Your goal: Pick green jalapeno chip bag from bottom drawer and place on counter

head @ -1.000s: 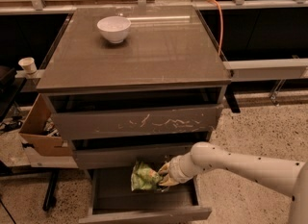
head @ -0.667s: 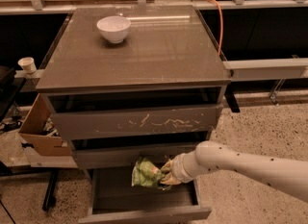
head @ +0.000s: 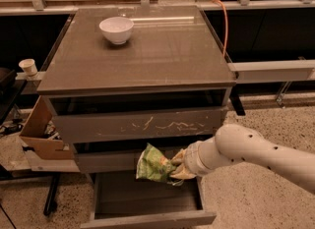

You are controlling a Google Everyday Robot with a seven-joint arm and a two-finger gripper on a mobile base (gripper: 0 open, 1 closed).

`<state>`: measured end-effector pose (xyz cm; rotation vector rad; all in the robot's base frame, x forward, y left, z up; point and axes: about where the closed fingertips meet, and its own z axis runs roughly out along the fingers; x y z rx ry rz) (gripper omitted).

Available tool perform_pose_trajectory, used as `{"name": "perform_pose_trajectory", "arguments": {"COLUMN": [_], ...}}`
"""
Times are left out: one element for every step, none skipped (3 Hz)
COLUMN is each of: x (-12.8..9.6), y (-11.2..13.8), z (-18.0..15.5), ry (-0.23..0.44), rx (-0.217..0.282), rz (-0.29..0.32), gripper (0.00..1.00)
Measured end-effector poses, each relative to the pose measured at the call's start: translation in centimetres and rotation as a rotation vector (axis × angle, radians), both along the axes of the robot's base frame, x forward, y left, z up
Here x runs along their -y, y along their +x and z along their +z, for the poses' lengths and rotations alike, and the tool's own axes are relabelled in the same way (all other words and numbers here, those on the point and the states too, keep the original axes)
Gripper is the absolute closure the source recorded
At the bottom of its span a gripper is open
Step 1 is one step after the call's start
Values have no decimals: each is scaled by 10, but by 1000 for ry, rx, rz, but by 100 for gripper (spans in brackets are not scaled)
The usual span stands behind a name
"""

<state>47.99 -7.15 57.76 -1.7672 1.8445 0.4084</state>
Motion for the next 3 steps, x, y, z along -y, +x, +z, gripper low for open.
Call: {"name": "perform_pose_trajectory", "arguments": {"x": [-3,-12,-21], "y": [2,9,20], "z": [6,31,79], "ry": [5,25,41], "rx": [-1,-6,-26], "rz": [3,15,-8], "gripper": [100,100,100]}}
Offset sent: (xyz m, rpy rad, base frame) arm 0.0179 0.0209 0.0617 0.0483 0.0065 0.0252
